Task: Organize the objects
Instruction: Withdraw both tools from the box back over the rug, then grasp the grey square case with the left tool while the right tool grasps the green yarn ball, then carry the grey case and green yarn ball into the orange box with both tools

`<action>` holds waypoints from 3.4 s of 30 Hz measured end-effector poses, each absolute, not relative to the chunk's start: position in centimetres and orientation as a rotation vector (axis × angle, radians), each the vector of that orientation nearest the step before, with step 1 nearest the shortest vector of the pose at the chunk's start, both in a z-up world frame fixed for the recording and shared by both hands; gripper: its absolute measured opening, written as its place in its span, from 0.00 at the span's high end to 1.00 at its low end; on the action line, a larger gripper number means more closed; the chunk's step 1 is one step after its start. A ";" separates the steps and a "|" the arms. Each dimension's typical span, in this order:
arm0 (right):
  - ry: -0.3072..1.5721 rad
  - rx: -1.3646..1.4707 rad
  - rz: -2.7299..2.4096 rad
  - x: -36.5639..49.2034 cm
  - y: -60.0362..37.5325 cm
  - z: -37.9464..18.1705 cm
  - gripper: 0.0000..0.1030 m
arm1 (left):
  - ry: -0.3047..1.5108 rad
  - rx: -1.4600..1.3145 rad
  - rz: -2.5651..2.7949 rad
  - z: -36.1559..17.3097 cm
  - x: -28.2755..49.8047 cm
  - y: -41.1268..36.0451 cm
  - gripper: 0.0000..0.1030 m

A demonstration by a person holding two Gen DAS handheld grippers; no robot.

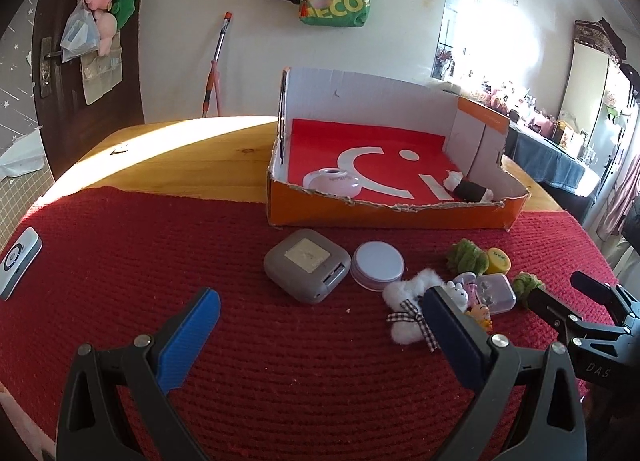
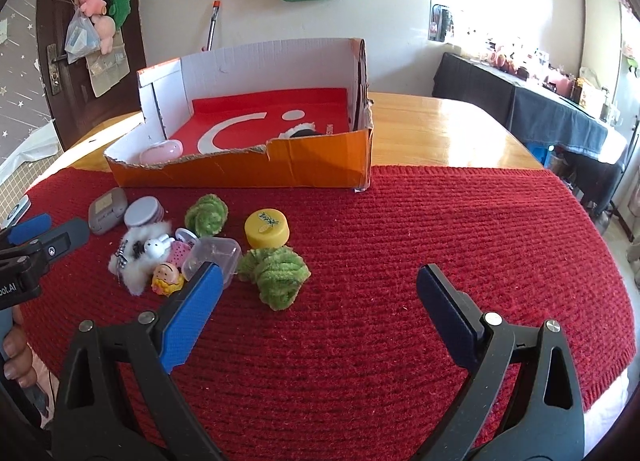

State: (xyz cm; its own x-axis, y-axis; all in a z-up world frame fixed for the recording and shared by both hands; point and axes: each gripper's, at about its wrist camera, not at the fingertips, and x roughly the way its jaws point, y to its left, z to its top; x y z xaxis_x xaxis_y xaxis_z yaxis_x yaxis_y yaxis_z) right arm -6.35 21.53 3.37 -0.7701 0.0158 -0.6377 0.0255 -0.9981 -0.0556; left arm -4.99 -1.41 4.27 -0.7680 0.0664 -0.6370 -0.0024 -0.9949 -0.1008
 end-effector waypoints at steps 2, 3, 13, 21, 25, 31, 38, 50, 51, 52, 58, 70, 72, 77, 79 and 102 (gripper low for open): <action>0.095 1.085 -2.948 -6.6 21.6 3.2 0.04 | -0.146 -1.077 2.913 4.1 -5.4 -1.6 0.00; 0.096 1.099 -2.946 -6.8 21.7 3.0 0.04 | -0.151 -1.086 2.914 4.1 -5.6 -1.8 0.00; 0.091 1.224 -2.902 -8.5 22.3 2.3 0.04 | -0.125 -1.197 2.897 3.4 -7.8 -2.6 0.03; 0.103 1.233 -2.877 -9.1 22.2 2.5 0.17 | -0.076 -1.242 2.848 3.1 -9.3 -3.0 0.10; 0.133 1.230 -2.863 -9.3 21.7 2.5 0.28 | -0.027 -1.231 2.833 3.1 -9.7 -2.7 0.15; 0.141 1.221 -2.848 -9.5 21.4 2.6 0.37 | -0.007 -1.235 2.790 2.7 -10.3 -2.4 0.18; 0.151 1.208 -2.823 -9.7 20.9 2.7 0.54 | -0.054 -1.211 2.736 2.7 -10.6 -2.6 0.37; 0.100 1.154 -2.792 -9.3 20.5 3.3 0.73 | -0.043 -1.157 2.734 3.5 -9.1 -2.1 0.41; 0.097 1.144 -2.796 -9.2 20.6 3.5 0.73 | -0.042 -1.143 2.738 3.8 -8.9 -2.0 0.41; 0.096 1.134 -2.799 -9.0 20.6 3.8 0.73 | -0.037 -1.132 2.743 4.0 -8.8 -1.9 0.41; 0.099 1.086 -2.810 -8.4 20.5 4.6 0.73 | -0.015 -1.083 2.764 5.0 -7.9 -1.5 0.41; 0.095 1.076 -2.815 -8.1 20.4 4.8 0.73 | -0.009 -1.042 2.781 5.7 -7.1 -1.1 0.41; 0.093 1.074 -2.814 -8.1 20.4 4.8 0.73 | -0.002 -1.031 2.782 5.8 -7.0 -1.0 0.41; 0.085 1.060 -2.813 -8.0 20.3 5.2 0.73 | 0.010 -0.995 2.776 6.4 -6.9 -0.5 0.41; 0.093 1.048 -2.812 -8.1 20.2 5.5 0.73 | 0.017 -0.978 2.774 6.8 -7.0 -0.3 0.41; 0.141 1.093 -2.608 -18.1 19.6 8.8 0.73 | 0.166 -1.052 2.477 8.4 -16.9 5.1 0.41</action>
State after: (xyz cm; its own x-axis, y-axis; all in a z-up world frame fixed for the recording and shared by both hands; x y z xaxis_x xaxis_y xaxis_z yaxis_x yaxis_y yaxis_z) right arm -18.07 19.57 8.79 -0.6614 -0.2438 -0.7093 0.3189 -0.9474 0.0283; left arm -16.89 5.06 8.43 -0.6127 0.3499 -0.7086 -0.4416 -0.8952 -0.0602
